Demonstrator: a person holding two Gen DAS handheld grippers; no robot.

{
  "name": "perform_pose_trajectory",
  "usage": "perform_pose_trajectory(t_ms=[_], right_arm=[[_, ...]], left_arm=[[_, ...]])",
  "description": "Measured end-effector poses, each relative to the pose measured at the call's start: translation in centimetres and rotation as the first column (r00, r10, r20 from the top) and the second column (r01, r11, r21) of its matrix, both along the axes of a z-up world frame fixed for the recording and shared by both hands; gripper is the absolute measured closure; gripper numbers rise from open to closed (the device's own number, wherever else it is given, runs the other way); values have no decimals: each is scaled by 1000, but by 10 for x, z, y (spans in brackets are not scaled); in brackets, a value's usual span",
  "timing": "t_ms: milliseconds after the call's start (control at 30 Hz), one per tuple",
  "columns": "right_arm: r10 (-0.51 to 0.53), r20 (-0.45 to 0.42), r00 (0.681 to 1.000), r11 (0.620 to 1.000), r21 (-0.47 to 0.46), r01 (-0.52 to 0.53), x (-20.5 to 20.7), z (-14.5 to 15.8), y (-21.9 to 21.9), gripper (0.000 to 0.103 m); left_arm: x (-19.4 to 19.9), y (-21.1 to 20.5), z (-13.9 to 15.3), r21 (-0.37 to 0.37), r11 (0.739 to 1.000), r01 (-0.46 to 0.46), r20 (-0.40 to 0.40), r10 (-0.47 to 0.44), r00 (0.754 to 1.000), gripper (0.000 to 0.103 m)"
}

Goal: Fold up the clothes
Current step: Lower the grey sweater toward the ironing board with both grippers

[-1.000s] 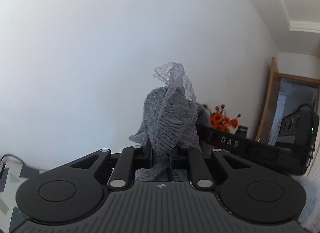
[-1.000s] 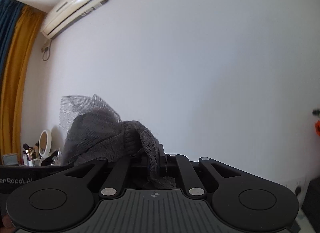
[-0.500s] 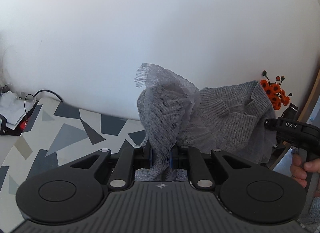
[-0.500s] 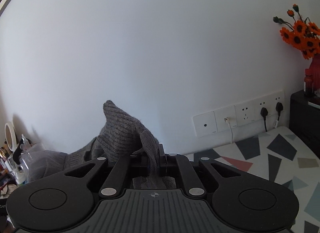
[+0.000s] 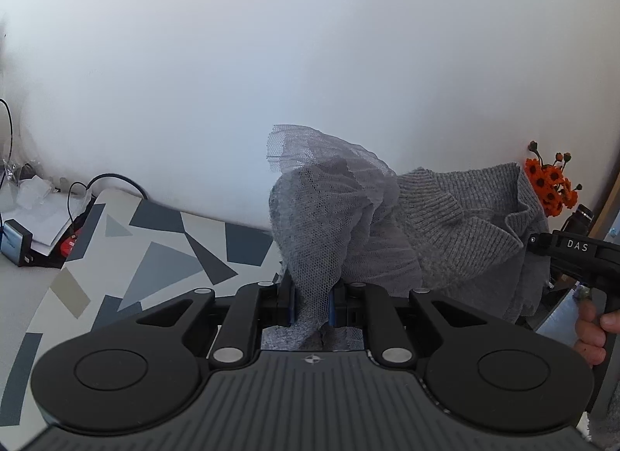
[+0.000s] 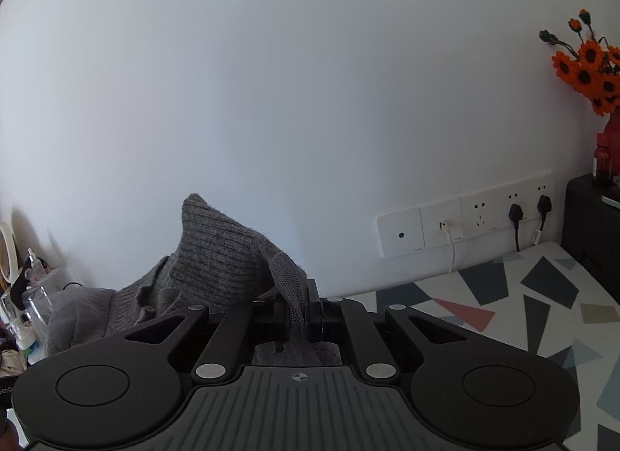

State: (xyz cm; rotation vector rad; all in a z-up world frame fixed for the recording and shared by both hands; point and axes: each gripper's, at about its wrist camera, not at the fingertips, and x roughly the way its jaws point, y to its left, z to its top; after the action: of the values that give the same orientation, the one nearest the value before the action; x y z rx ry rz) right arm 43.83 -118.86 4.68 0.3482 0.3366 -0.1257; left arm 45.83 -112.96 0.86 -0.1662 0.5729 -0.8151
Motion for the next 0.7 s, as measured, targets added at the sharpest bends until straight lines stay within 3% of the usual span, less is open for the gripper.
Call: perform_pose_trajectory(t_ms=[267,433,600,700], right_arm=[[-14,51,999,1000,-2,14,-16,20,10,97],[-46,73,996,999,-13,47,-34,29,6,97],[-86,74,994,996,15,85,-56,35,-6,97],[-97,76,992,995,8,96,-65,37,-9,97]], left_arm=[[-1,8,10,-40,999,33,54,-31,998,88],[-5,-8,-4,-19,995,94,20,-93,995,88],[-23,-16,-9,-2,985,172,60,-171,983,88],[-23,-20,-17,-5,981,196,36,-195,980,88]])
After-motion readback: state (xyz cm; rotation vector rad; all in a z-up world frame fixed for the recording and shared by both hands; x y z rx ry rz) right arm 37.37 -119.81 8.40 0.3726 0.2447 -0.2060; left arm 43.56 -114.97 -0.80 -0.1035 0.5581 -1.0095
